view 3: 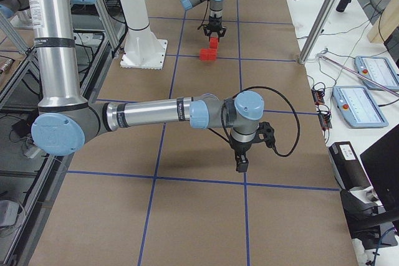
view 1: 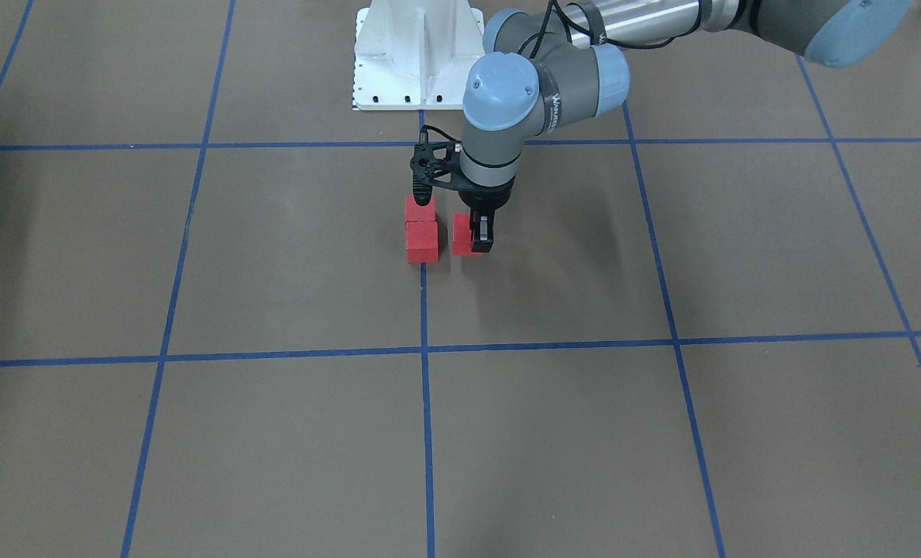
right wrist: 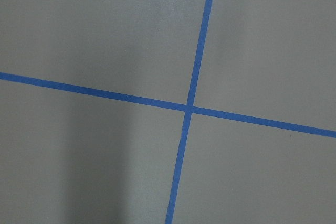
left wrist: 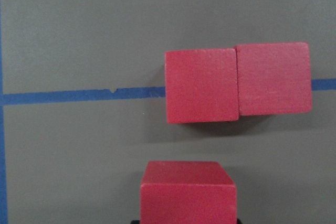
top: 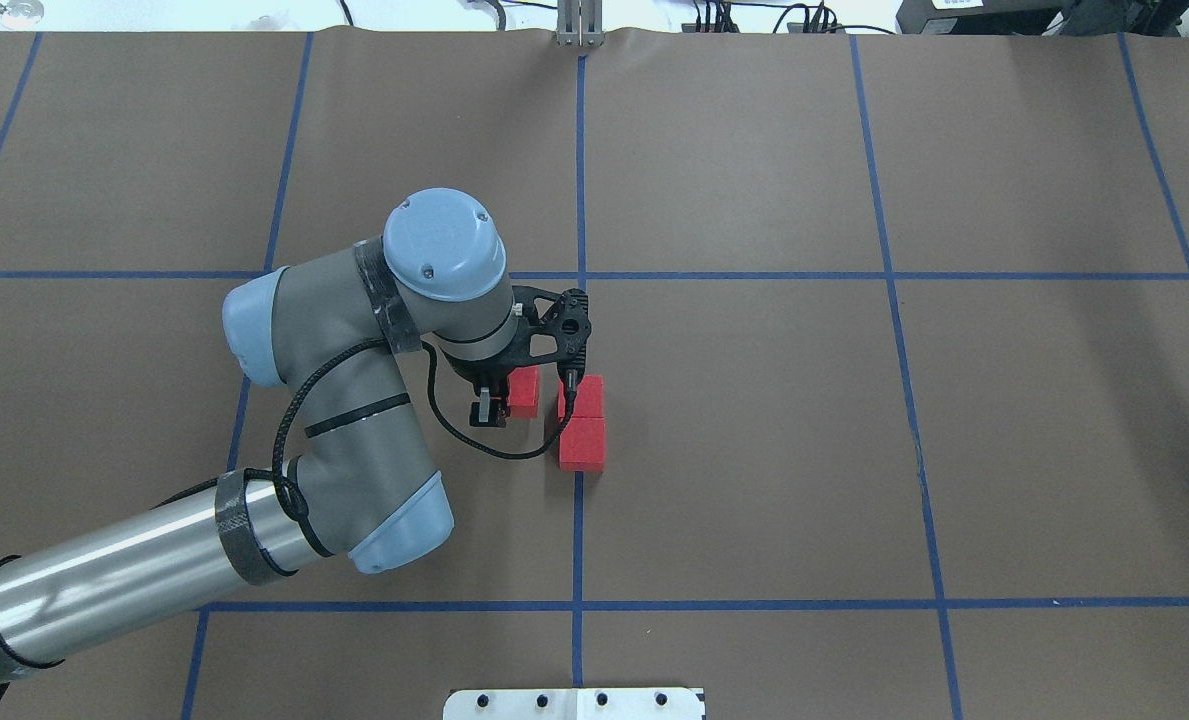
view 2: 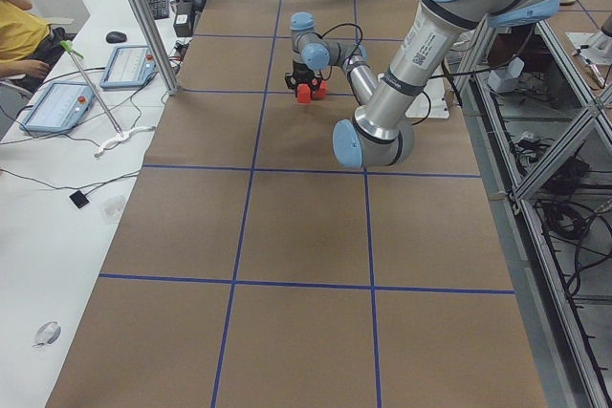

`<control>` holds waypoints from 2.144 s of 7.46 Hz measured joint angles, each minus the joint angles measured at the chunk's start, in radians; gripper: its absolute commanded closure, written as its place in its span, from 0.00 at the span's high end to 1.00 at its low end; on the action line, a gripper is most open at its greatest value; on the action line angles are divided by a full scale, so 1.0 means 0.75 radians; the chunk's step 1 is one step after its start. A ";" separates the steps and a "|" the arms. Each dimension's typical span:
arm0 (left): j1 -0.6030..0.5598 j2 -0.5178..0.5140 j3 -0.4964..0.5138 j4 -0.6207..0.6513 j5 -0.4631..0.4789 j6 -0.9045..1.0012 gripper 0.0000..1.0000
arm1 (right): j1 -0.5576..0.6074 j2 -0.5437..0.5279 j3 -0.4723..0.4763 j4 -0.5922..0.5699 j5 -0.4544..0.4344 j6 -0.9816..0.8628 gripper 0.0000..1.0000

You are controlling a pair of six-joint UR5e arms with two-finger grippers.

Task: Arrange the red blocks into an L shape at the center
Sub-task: 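Lower the red cube beside the farther center cube with the left gripper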

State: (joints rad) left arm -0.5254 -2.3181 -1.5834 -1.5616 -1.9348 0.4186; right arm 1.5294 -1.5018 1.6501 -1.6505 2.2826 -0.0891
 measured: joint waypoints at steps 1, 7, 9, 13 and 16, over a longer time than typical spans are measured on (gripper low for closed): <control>0.013 -0.001 0.004 0.000 0.007 -0.011 0.00 | 0.000 0.000 0.000 0.000 0.000 0.000 0.99; 0.055 -0.034 0.047 -0.001 0.021 -0.100 0.00 | 0.000 0.000 0.000 0.000 0.002 0.000 0.99; 0.056 -0.037 0.061 -0.004 0.021 -0.113 0.00 | 0.000 0.000 0.000 0.000 0.002 0.000 0.99; 0.055 -0.054 0.068 -0.008 0.019 -0.114 0.01 | 0.000 0.000 0.001 0.000 0.002 0.000 0.99; 0.054 -0.056 0.081 -0.011 0.019 -0.114 0.02 | 0.000 0.000 0.001 0.000 0.002 0.000 0.99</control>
State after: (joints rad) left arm -0.4847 -2.3597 -1.5223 -1.5701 -1.9205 0.3329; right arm 1.5294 -1.5020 1.6506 -1.6505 2.2841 -0.0889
